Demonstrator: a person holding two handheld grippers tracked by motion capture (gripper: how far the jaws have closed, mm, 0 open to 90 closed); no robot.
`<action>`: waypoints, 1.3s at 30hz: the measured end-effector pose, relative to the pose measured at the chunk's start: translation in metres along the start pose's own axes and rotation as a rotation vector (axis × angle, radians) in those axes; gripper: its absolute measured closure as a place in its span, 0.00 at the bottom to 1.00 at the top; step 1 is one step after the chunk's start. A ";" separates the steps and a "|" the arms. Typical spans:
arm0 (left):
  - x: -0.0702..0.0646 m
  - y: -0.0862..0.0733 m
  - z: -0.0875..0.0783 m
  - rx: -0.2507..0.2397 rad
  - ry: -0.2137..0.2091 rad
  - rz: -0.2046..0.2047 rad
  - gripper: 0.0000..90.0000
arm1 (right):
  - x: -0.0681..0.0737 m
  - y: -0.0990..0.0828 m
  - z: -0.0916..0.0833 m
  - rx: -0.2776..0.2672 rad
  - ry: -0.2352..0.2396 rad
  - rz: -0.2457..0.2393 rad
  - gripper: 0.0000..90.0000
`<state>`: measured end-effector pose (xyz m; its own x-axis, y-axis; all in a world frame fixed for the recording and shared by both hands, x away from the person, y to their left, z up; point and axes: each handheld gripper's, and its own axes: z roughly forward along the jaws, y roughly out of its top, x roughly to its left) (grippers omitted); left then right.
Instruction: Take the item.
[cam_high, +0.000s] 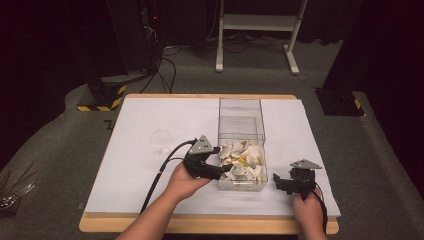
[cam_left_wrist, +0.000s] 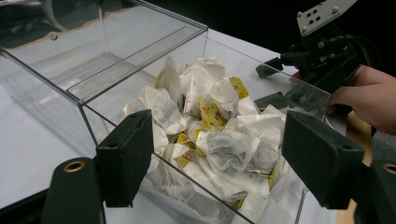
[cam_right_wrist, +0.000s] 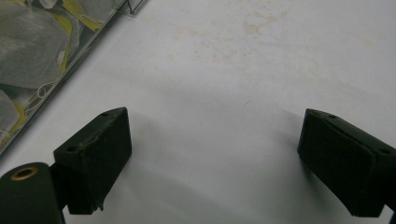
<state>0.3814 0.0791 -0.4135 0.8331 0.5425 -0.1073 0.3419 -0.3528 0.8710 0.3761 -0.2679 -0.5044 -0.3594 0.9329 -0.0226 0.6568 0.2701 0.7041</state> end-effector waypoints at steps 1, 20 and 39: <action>0.000 0.000 0.001 0.005 -0.003 -0.006 0.29 | 0.000 0.000 0.000 0.000 -0.001 -0.001 0.11; -0.008 0.005 0.027 0.098 -0.025 0.042 0.31 | 0.000 0.000 0.000 0.000 0.000 0.000 0.11; -0.012 0.011 0.049 0.247 -0.043 0.097 0.53 | 0.000 0.000 0.000 0.000 0.001 0.000 0.11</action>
<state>0.3962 0.0315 -0.4264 0.8831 0.4662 -0.0534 0.3505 -0.5798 0.7355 0.3760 -0.2680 -0.5044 -0.3603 0.9326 -0.0221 0.6565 0.2703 0.7042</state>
